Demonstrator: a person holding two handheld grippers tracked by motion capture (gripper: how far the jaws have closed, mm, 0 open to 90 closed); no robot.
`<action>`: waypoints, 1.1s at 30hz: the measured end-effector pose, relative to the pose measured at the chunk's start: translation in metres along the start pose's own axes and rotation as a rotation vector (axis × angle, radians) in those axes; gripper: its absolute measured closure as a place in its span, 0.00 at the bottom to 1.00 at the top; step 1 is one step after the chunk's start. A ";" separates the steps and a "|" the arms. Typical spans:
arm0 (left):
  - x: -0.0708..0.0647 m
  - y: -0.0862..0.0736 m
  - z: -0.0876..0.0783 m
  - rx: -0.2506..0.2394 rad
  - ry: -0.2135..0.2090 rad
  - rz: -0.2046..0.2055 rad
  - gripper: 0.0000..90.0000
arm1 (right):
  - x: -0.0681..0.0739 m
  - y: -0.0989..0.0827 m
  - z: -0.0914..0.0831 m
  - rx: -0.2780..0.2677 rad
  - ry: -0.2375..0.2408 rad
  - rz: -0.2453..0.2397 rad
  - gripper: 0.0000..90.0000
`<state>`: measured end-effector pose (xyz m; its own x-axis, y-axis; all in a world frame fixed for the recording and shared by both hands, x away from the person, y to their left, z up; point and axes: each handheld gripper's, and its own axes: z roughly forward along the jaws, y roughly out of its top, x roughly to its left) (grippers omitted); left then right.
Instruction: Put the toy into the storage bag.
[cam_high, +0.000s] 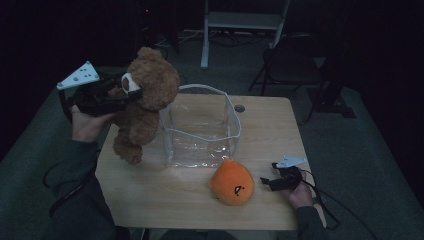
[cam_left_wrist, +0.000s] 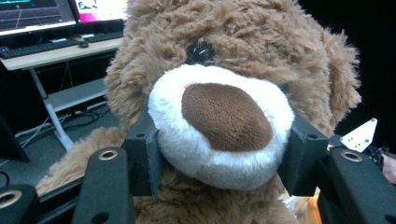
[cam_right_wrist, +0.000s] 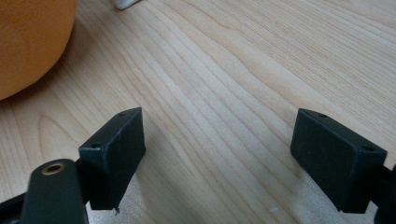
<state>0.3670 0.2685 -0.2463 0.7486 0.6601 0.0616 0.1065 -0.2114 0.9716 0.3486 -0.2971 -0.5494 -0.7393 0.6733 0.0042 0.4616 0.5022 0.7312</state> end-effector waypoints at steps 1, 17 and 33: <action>0.000 0.001 0.000 0.000 0.000 0.000 0.47 | 0.000 0.000 0.000 0.000 0.000 0.000 0.19; 0.002 0.013 0.007 -0.004 -0.001 0.011 0.47 | 0.000 0.000 0.000 -0.001 -0.002 0.001 0.19; 0.002 0.027 0.017 -0.011 -0.004 0.022 0.47 | 0.000 0.000 0.000 -0.001 -0.003 0.001 0.19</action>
<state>0.3827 0.2523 -0.2236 0.7531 0.6527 0.0826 0.0826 -0.2184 0.9724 0.3488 -0.2972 -0.5495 -0.7374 0.6755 0.0033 0.4619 0.5007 0.7321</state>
